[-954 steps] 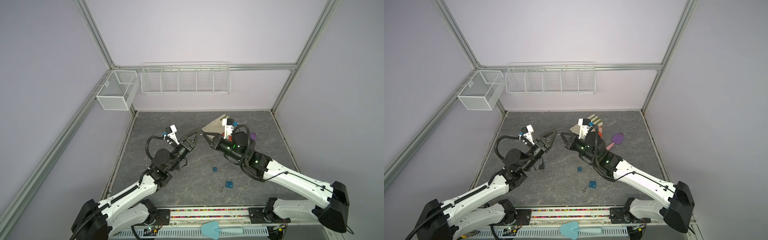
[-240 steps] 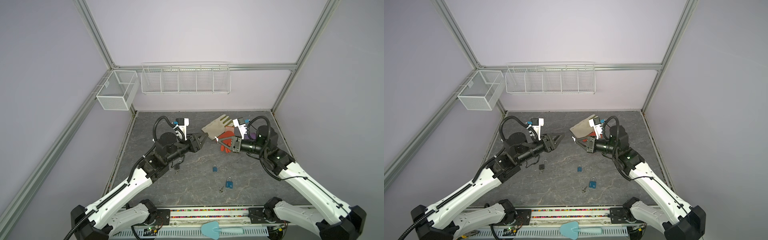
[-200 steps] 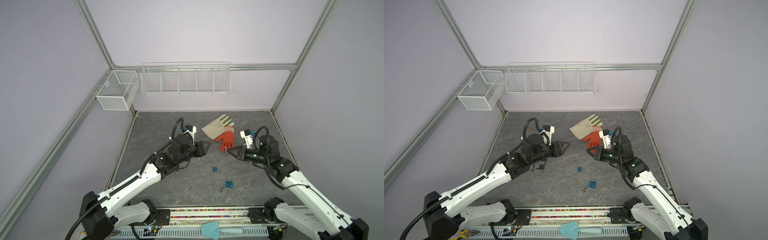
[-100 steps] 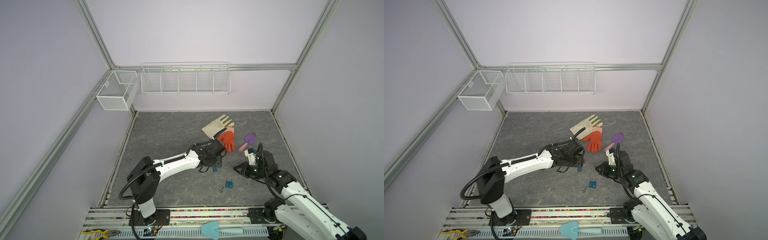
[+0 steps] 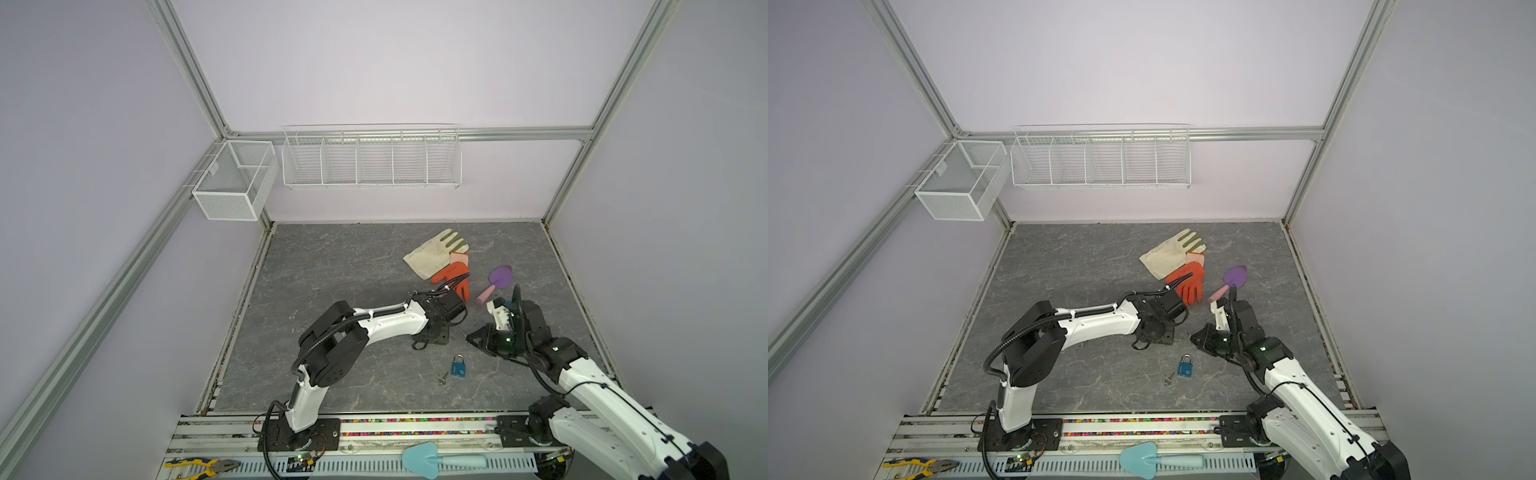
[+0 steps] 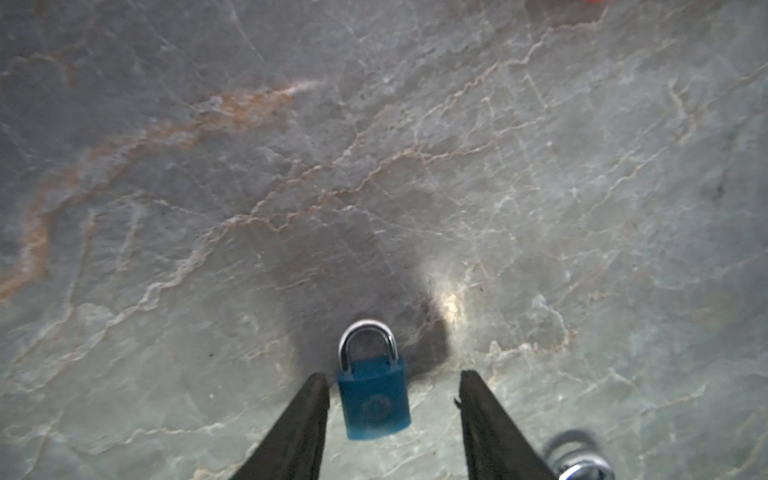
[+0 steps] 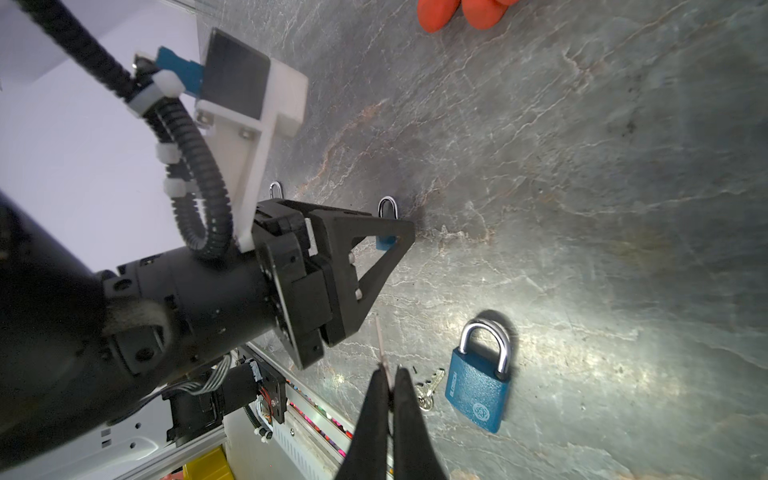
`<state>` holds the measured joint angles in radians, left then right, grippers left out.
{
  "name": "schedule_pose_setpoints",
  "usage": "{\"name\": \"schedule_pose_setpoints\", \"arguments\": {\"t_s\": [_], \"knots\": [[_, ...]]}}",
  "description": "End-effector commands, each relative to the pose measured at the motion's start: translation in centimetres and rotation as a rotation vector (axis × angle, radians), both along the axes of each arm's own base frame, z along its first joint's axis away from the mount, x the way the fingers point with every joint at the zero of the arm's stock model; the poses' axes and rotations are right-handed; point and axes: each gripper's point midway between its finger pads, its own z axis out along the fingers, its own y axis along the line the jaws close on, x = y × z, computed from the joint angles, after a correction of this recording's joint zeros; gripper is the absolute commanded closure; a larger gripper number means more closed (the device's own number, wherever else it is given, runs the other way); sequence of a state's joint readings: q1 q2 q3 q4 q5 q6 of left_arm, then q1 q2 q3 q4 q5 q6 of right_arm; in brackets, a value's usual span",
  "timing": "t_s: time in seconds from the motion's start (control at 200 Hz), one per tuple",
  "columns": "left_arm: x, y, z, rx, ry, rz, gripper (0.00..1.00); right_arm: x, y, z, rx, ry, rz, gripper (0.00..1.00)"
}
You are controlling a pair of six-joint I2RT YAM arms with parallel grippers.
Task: Unlock with the key
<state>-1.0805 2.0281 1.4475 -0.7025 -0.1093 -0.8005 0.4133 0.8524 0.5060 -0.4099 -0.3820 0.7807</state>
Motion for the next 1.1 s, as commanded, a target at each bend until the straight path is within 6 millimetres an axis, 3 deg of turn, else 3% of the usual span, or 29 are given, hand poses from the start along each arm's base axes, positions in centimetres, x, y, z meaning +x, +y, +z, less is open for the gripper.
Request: {"name": "schedule_pose_setpoints", "arguments": {"t_s": [0.0, 0.86, 1.094], "knots": [[0.1, 0.0, -0.1, 0.039, -0.011, 0.013, 0.5, 0.2, 0.0, -0.1, 0.003, -0.01, 0.003, 0.94], [-0.1, 1.9, -2.2, 0.207, -0.046, 0.012, 0.68, 0.2, 0.2, 0.0, 0.017, 0.001, 0.004, 0.94], [0.3, 1.7, -1.3, 0.186, -0.073, 0.037, 0.76, 0.3, 0.2, 0.3, 0.014, -0.016, 0.014, 0.94]]}}
